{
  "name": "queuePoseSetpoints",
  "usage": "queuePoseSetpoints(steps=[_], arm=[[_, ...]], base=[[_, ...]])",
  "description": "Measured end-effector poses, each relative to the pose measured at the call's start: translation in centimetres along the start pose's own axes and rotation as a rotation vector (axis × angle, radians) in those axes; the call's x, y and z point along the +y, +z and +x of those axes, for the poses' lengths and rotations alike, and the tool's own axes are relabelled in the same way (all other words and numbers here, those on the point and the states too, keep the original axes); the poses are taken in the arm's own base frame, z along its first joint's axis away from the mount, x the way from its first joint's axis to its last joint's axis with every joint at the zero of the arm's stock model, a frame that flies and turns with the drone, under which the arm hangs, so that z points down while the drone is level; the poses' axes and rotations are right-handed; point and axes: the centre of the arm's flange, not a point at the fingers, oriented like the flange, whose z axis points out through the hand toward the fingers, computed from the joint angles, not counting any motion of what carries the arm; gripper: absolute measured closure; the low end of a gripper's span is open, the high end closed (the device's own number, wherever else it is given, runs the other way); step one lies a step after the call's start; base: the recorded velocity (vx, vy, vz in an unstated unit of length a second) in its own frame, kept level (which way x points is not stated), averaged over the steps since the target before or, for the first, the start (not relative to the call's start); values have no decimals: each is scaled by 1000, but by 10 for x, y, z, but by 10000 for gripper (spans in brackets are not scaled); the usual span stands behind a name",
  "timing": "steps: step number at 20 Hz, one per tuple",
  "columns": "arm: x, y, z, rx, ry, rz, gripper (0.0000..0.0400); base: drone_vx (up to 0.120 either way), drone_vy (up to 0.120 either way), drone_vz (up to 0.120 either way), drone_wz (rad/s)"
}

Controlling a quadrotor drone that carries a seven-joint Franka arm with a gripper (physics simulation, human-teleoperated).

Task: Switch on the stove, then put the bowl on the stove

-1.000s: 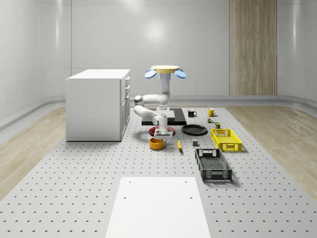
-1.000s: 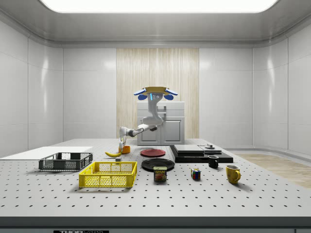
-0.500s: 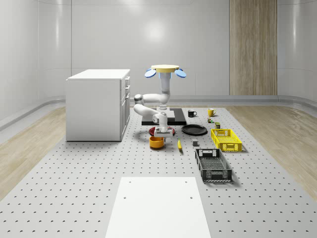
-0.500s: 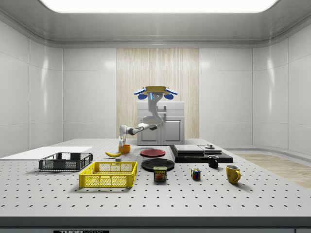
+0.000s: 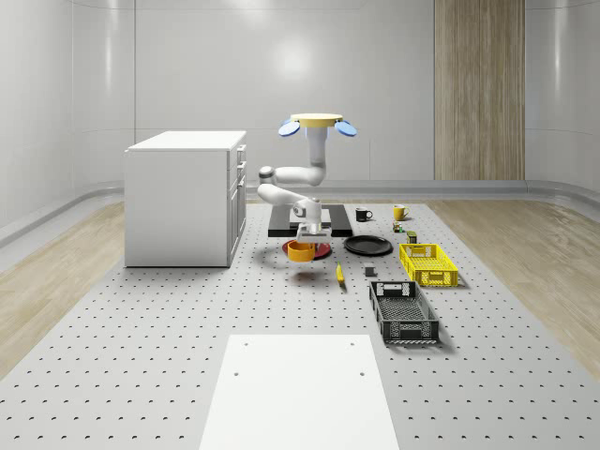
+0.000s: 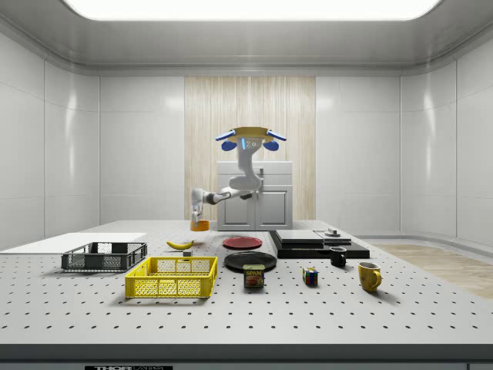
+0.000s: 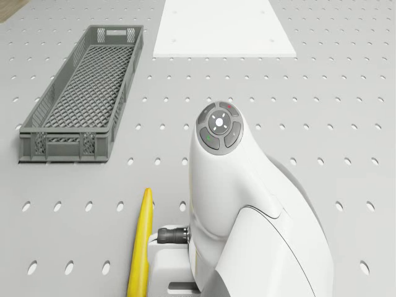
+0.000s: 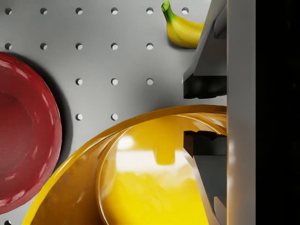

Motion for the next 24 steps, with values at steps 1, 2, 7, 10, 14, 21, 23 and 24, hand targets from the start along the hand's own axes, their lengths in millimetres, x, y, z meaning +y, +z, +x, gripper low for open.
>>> queuePoseSetpoints(steps=[1,2,7,10,14,21,23,24], arm=[[0,0,0,0,0,0,300],[0,-1,0,0,0,0,300],[0,-2,0,0,0,0,300],[0,-2,0,0,0,0,300],[0,-2,0,0,0,0,300],[0,-2,0,0,0,0,300],[0,-2,0,0,0,0,300],[0,-2,0,0,0,0,300]], base=[[-120,120,120,0],[-120,120,120,0],[-120,120,120,0],[-120,120,120,0],[-120,10,10,0],[-120,69,0,0],[-120,0,100,0],[-120,0,120,0]])
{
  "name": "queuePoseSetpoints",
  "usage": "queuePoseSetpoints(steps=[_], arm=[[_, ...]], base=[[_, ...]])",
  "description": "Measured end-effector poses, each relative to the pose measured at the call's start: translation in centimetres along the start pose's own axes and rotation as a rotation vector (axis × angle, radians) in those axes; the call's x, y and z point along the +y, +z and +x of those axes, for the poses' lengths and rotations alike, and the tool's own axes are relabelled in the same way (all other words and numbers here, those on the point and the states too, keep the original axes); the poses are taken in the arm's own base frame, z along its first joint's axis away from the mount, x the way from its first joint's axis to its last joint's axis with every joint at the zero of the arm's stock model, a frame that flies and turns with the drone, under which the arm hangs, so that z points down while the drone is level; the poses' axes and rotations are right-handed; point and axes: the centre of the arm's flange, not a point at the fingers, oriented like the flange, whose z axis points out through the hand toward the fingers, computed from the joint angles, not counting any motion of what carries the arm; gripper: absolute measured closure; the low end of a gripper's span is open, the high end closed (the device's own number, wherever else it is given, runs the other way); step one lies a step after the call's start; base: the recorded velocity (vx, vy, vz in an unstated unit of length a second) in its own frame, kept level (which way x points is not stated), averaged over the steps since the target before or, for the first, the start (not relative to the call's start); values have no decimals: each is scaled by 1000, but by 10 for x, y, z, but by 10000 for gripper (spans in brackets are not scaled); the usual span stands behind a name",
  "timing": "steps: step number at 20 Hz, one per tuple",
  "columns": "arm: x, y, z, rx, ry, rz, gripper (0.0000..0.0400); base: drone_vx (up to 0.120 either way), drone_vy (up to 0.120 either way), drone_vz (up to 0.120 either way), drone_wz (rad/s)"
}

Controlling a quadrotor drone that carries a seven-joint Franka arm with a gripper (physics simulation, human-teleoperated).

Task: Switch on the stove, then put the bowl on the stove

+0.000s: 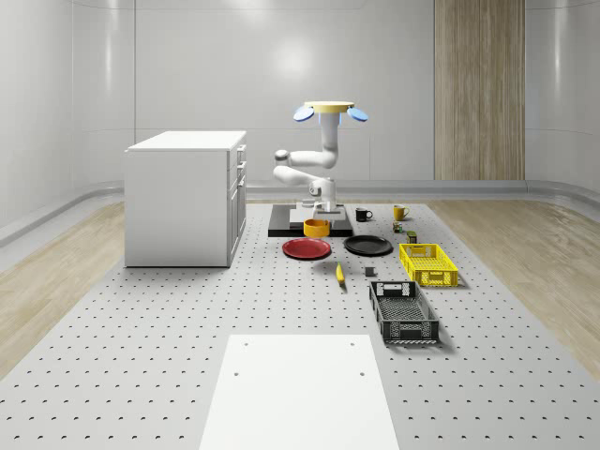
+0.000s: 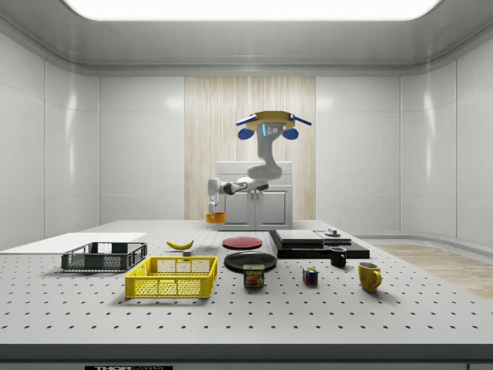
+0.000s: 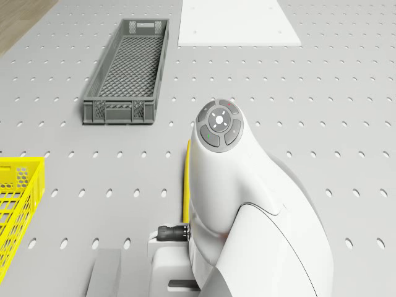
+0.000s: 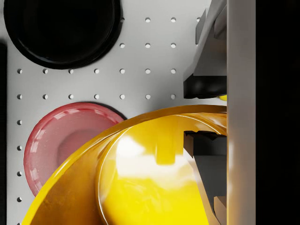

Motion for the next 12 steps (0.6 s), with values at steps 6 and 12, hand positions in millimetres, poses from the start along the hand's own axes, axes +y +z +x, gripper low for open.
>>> queuePoseSetpoints(steps=[6,12], arm=[[0,0,0,0,0,0,300],[0,0,0,0,0,0,300]], base=[[-120,0,13,0],[-120,0,0,0]])
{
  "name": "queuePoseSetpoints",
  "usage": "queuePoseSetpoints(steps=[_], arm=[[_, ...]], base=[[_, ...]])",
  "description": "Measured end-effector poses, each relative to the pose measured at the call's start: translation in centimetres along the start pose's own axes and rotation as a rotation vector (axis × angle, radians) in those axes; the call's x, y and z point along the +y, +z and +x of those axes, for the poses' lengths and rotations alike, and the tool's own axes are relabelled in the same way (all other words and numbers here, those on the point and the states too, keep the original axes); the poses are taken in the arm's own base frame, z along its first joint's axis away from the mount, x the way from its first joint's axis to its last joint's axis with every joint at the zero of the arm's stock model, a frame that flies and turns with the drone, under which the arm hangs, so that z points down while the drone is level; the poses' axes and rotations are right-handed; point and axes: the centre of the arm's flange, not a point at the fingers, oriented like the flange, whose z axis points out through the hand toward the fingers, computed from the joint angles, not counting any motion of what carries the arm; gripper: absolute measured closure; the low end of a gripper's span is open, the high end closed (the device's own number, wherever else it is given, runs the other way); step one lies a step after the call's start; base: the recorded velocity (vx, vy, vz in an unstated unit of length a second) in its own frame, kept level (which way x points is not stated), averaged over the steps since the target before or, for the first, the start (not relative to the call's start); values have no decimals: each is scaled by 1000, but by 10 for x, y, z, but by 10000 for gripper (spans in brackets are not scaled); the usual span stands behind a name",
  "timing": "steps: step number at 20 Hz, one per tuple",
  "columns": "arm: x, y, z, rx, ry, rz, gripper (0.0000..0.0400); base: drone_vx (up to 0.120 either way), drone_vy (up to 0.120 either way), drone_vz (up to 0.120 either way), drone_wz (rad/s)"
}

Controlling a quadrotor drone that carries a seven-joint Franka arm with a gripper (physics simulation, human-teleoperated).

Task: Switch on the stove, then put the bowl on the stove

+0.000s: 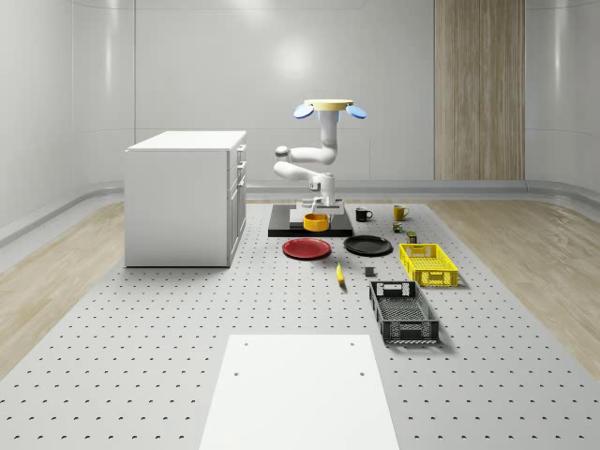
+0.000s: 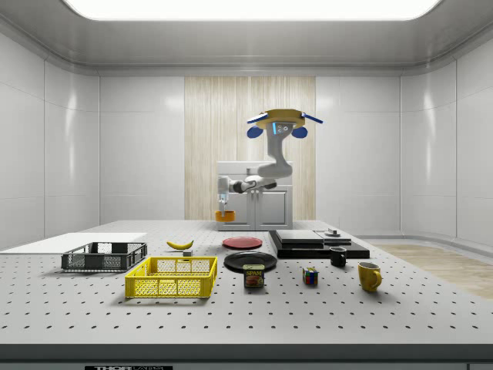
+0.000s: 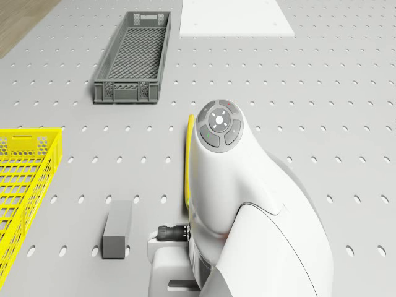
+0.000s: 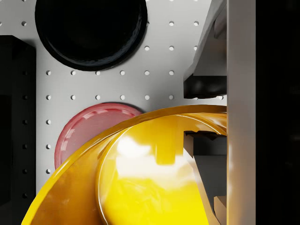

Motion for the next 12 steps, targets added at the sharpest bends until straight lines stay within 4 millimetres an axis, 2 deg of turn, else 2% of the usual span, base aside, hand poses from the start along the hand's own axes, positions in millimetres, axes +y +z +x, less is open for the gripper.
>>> queuePoseSetpoints(steps=[7,9,12], arm=[[0,0,0,0,0,0,300],[0,0,0,0,0,0,300],[0,0,0,0,0,0,300]], base=[[-120,0,0,0],[-120,-120,0,0],[-120,-13,0,0]])
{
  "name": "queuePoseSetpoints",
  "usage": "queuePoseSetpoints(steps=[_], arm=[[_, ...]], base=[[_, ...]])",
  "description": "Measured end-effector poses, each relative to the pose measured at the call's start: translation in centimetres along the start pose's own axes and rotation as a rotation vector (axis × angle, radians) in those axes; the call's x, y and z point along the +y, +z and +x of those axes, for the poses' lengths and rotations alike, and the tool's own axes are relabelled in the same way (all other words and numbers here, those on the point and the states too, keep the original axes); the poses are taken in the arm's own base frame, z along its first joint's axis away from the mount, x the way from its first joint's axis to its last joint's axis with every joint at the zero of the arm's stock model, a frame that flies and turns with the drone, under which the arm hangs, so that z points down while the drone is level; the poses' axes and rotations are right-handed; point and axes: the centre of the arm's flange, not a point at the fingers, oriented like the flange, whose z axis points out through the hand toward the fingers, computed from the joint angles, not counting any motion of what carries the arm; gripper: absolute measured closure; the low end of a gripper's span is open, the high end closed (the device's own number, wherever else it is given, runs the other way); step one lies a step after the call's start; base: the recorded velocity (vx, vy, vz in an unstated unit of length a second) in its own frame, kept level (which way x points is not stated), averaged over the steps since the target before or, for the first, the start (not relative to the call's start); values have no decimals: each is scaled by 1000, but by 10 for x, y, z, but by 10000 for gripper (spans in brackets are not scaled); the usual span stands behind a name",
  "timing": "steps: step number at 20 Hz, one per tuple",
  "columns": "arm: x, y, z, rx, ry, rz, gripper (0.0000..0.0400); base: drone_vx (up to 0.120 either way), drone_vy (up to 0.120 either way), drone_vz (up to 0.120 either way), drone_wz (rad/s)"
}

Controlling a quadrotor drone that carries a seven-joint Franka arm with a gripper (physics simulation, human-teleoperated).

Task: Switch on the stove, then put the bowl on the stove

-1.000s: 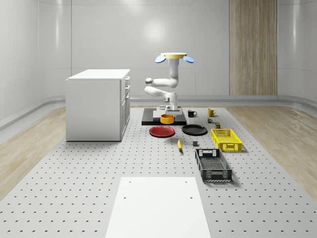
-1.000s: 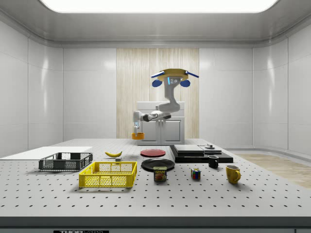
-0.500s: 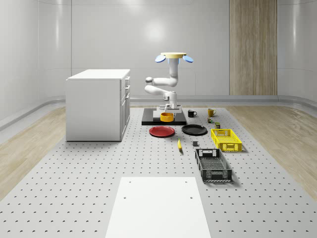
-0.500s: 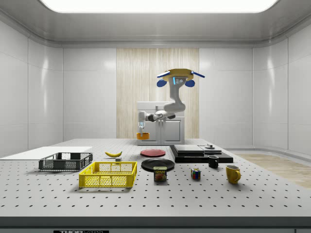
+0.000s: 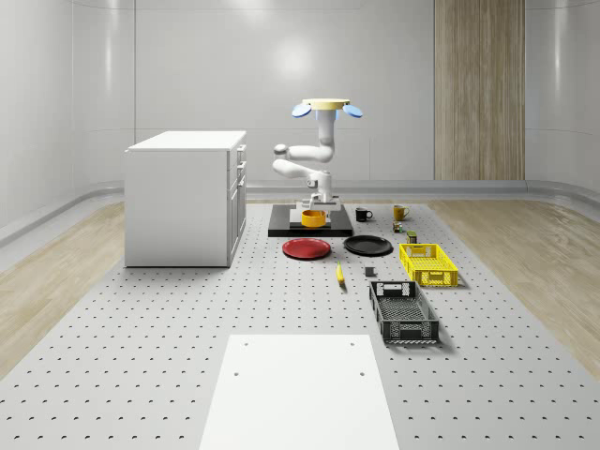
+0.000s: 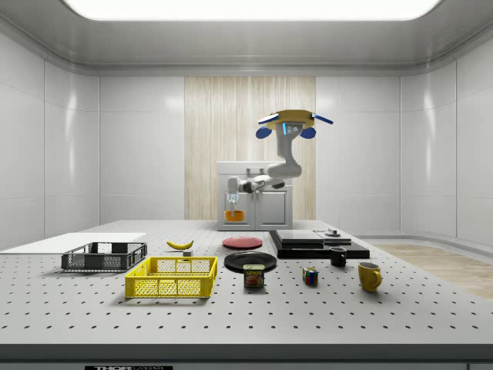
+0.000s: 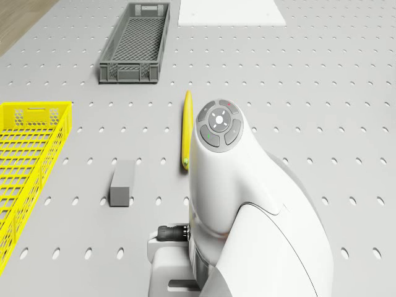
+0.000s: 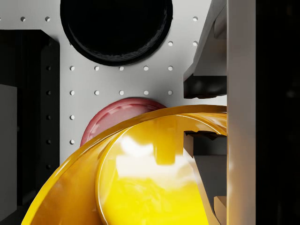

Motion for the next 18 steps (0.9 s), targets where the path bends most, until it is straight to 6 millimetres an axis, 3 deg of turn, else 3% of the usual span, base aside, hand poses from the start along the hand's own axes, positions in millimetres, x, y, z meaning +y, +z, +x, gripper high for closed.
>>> queuePoseSetpoints(steps=[18], arm=[[0,0,0,0,0,0,300]], base=[[-120,-16,0,0]])
